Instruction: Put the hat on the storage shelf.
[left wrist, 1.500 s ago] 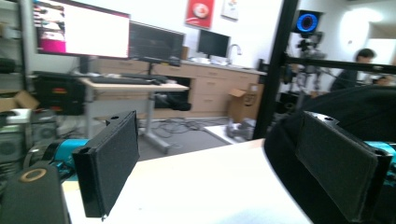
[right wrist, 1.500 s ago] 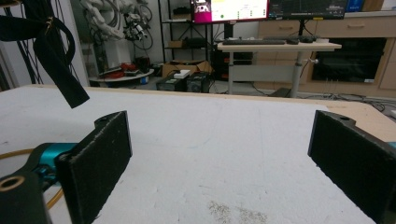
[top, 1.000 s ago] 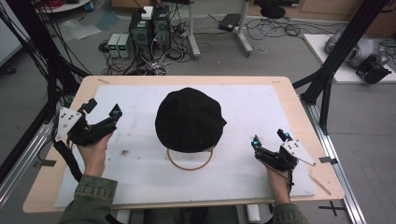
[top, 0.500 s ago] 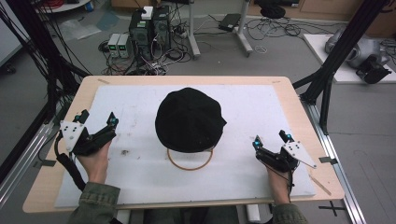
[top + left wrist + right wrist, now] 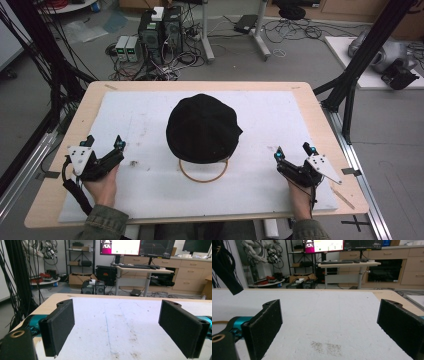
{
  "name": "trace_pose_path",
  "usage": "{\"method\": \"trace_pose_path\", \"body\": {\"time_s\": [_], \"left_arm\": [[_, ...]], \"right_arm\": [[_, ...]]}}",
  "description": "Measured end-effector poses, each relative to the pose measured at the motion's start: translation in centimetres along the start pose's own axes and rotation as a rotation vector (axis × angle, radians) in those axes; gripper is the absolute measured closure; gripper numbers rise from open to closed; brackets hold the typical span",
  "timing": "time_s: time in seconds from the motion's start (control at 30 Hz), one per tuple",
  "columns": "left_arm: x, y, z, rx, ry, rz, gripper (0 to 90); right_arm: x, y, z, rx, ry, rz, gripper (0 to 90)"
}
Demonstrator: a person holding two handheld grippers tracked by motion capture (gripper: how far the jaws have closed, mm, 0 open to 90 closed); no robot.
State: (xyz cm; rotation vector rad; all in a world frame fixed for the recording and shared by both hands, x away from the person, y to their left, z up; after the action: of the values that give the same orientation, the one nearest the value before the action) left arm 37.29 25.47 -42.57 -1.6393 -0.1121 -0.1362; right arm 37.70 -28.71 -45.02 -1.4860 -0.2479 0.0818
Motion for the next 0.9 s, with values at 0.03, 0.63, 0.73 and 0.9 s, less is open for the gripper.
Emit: {"method": "trace_pose_path", "body": {"time_s": [0.03, 0.63, 0.73, 0.9], "left_arm": [[0.0, 0.0, 0.0, 0.000, -0.004, -0.003, 13.8], [-0.7, 0.3, -0.3, 0.047, 0.009, 0.001, 14.1], [-0.8, 0.4, -0.1, 0.034, 0.007, 0.005, 14.1], [-0.8, 0.5, 0.0, 0.035, 0.009, 0.009, 14.2]], "right_arm": [[0.0, 0.0, -0.2, -0.005, 0.005, -0.003, 5.2], [0.4, 0.7, 0.6, -0.014, -0.027, 0.027, 5.2], [0.5, 0.7, 0.7, -0.009, -0.030, 0.030, 5.2], [0.6, 0.6, 0.8, -0.017, -0.030, 0.026, 5.2]]}}
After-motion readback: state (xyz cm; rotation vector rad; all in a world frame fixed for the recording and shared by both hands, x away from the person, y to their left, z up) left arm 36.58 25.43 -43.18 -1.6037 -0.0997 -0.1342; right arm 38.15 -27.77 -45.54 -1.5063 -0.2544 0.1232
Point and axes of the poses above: each handheld gripper's, and its own axes: x roughly forward along the jaws, y roughly out of its underside, z roughly to its left, the point moved 10 cm from there along x, roughly forward along the jaws, and after that the axes turned 11 degrees about -z, right-handed, at the moved point
